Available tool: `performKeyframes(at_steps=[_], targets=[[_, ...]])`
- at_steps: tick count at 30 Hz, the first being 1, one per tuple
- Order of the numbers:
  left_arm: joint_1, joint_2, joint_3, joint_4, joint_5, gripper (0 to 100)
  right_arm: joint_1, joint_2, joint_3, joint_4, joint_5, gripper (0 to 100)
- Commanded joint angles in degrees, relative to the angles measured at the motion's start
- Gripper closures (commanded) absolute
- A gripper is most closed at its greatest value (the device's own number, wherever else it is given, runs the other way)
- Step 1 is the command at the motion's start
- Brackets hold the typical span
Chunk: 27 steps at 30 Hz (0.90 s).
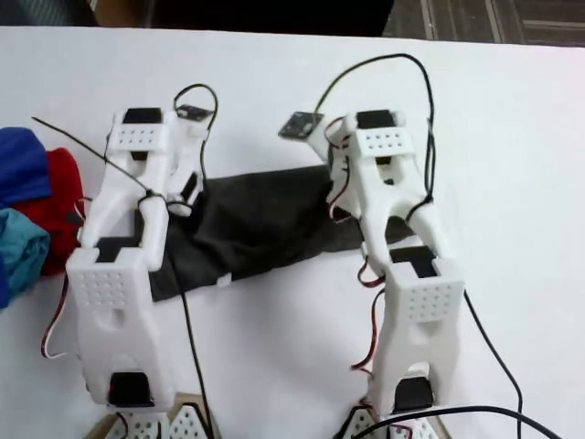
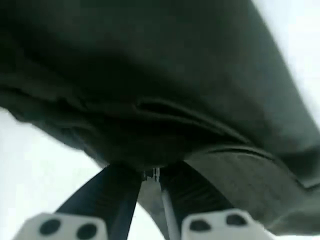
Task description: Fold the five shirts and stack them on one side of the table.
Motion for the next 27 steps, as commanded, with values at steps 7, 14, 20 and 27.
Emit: performKeyframes(at_steps=[7,14,20,27], targets=[[-0.4,-3.8,-2.2,0.8,-0.1,82,0.9,-4.3,-0.2,-11.7,-22.0,97.8],[-0.4,-3.8,-2.2,0.8,-0.1,82,2.9,-11.5,0.2,-5.4,-22.9,97.8],[-0.4,-3.8,-2.2,0.7,0.0,82,3.2,-12.1,0.3,5.9,-12.9,97.8],[-0.3,-3.8,-2.5,0.8,0.0,82,-0.6,-3.6,0.2,3.4,-12.2,97.8]])
